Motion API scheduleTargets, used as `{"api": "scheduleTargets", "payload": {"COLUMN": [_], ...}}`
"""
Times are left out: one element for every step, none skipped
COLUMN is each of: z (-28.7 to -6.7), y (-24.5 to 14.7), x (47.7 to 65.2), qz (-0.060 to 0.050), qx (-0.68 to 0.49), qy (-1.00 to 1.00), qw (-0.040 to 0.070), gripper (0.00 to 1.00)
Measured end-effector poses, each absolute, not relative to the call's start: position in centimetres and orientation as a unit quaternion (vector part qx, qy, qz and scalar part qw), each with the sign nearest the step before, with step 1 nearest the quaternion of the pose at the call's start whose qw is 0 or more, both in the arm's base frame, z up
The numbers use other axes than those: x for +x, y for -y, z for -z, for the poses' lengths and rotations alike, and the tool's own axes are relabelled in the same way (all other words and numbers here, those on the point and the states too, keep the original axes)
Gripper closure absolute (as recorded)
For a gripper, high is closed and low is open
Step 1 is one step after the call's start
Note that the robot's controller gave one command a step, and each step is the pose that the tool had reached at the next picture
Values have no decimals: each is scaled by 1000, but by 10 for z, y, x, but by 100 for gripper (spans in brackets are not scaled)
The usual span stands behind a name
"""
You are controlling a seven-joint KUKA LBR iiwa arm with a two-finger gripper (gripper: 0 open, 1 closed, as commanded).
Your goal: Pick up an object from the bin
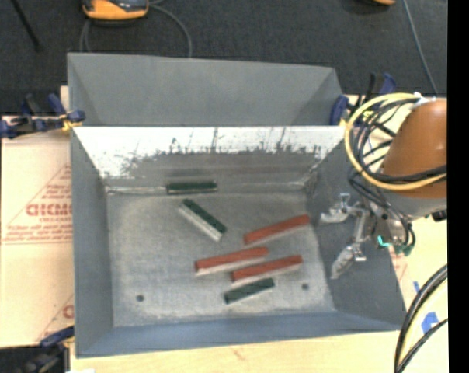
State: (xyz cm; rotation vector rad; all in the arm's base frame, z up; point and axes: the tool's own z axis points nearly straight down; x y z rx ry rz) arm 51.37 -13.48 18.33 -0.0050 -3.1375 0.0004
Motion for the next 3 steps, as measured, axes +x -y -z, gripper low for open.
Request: {"api": "scheduleTargets", "payload": {"z": [-188, -104, -127], "y": [134, 90, 93], "x": [515, 527, 603], "qz": [-1, 0, -1], "qx": [0, -13, 60], "qy": [1000, 1000, 998], "qw": [-2, -4, -3], "gripper": [0, 0, 0]}}
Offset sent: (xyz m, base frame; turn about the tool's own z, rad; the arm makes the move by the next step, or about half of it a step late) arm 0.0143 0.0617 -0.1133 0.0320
